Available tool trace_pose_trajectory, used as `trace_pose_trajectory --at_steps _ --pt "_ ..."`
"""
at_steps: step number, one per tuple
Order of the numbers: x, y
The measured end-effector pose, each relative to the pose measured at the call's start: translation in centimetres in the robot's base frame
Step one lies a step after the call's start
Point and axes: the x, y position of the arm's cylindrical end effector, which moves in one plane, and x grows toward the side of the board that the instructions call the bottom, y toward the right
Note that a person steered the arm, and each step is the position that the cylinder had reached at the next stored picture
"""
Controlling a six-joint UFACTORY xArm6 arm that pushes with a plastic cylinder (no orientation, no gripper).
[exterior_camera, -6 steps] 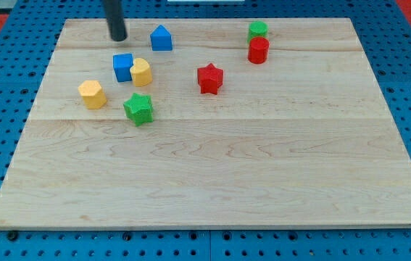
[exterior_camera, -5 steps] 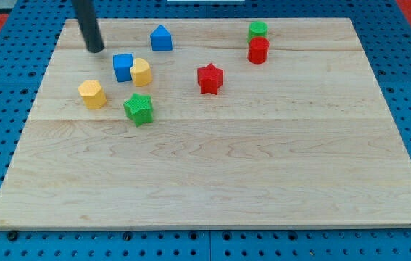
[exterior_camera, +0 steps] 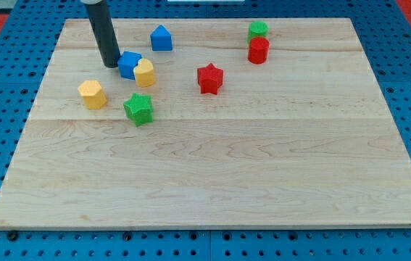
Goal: Slightly move the blue cube into the yellow heart
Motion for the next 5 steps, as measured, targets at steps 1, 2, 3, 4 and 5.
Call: trace_pose_trajectory --at_steps 1,2,3,4,5 --pt "-0.1 0.0" --pt "0.4 -1.3" --pt "3.5 -2.5" --pt "3.6 -2.5" --pt "3.6 0.3"
